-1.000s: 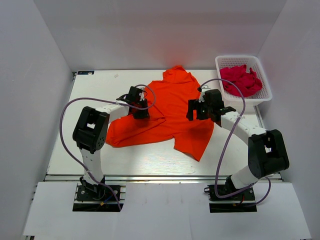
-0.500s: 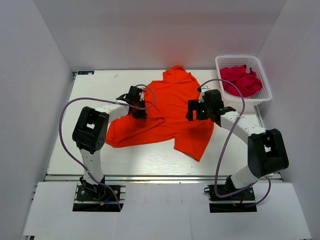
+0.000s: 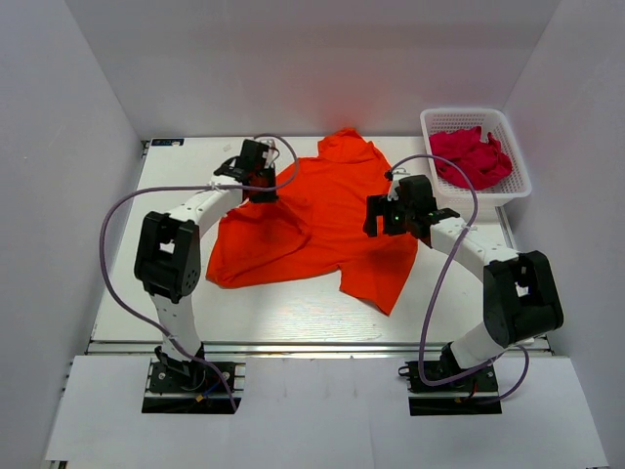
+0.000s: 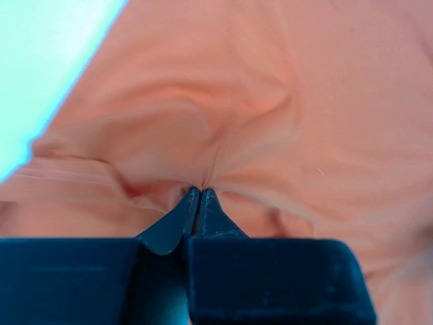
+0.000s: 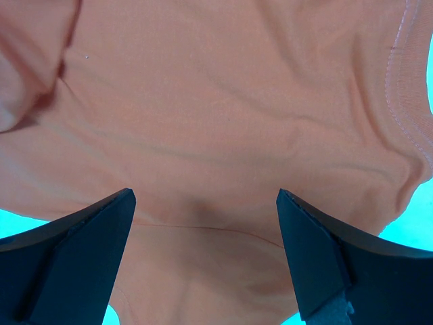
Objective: Fold and stack the t-shirts
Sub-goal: Flatten out the tshirt
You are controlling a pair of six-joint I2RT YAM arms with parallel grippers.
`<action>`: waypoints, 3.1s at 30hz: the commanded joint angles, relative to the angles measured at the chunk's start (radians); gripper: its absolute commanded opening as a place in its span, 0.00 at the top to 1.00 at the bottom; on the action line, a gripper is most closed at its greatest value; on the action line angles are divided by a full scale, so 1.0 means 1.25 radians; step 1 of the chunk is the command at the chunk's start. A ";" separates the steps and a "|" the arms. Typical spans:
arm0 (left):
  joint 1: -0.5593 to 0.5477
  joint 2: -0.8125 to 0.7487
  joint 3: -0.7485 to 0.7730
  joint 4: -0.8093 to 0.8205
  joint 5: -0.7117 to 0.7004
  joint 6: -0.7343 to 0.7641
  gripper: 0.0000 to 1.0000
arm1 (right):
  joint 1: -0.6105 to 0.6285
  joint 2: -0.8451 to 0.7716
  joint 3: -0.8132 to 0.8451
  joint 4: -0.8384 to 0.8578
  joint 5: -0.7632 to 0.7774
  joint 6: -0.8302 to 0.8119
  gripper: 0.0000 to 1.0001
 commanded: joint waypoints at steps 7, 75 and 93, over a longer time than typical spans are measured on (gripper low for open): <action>0.141 0.062 0.166 0.001 -0.023 0.153 1.00 | -0.004 0.013 0.038 -0.003 0.012 -0.017 0.09; 0.366 -0.124 -0.285 0.201 0.419 0.166 0.29 | 0.027 0.054 -0.034 0.052 -0.093 0.052 0.09; 0.344 -0.079 -0.242 0.071 0.238 0.166 0.44 | 0.030 0.112 -0.022 0.036 -0.081 0.064 0.09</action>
